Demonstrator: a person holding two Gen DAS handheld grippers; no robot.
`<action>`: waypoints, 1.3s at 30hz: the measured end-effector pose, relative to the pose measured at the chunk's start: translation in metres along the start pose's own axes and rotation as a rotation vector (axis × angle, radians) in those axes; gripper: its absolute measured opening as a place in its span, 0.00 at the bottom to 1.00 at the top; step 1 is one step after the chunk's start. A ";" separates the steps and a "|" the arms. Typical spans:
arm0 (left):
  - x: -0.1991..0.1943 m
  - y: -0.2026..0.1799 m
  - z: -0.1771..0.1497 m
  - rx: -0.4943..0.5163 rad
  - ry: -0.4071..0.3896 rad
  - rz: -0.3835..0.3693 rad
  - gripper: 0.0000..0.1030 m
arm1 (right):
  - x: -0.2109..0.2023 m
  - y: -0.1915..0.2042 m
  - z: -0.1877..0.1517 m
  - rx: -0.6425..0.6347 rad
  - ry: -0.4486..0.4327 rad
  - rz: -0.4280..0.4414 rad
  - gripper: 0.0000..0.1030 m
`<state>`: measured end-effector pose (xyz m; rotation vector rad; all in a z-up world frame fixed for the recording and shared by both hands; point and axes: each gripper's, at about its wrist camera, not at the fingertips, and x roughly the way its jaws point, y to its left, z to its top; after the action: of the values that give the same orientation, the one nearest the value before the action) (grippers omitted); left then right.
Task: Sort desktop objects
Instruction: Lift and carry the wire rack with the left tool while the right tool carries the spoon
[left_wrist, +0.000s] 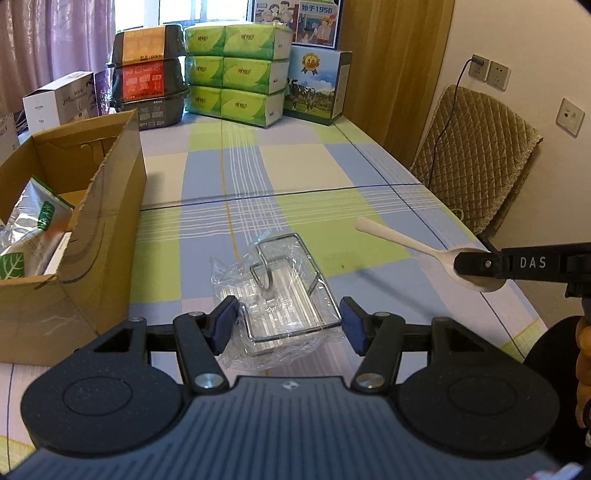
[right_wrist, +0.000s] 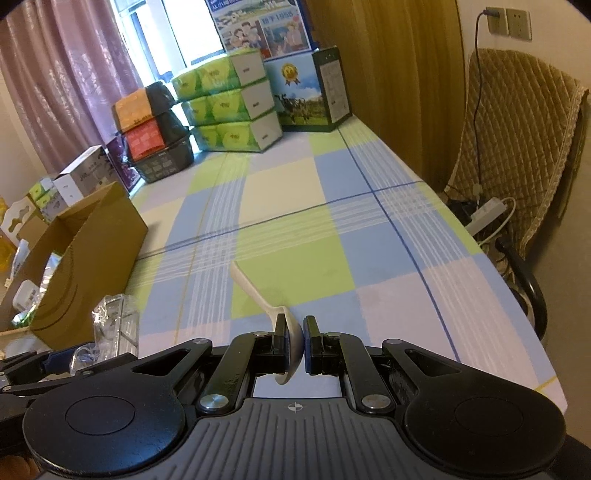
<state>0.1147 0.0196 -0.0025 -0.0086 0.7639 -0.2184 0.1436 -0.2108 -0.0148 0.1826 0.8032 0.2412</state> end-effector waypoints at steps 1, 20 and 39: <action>-0.003 -0.001 -0.001 0.000 -0.002 -0.001 0.53 | -0.003 0.001 -0.001 -0.003 -0.003 0.000 0.04; -0.035 -0.009 -0.005 0.021 -0.030 -0.006 0.53 | -0.032 0.014 -0.010 -0.053 -0.032 -0.013 0.04; -0.053 -0.005 0.002 0.032 -0.050 0.006 0.53 | -0.037 0.026 -0.007 -0.075 -0.037 0.010 0.04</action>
<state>0.0778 0.0250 0.0356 0.0184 0.7108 -0.2233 0.1097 -0.1963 0.0123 0.1199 0.7559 0.2764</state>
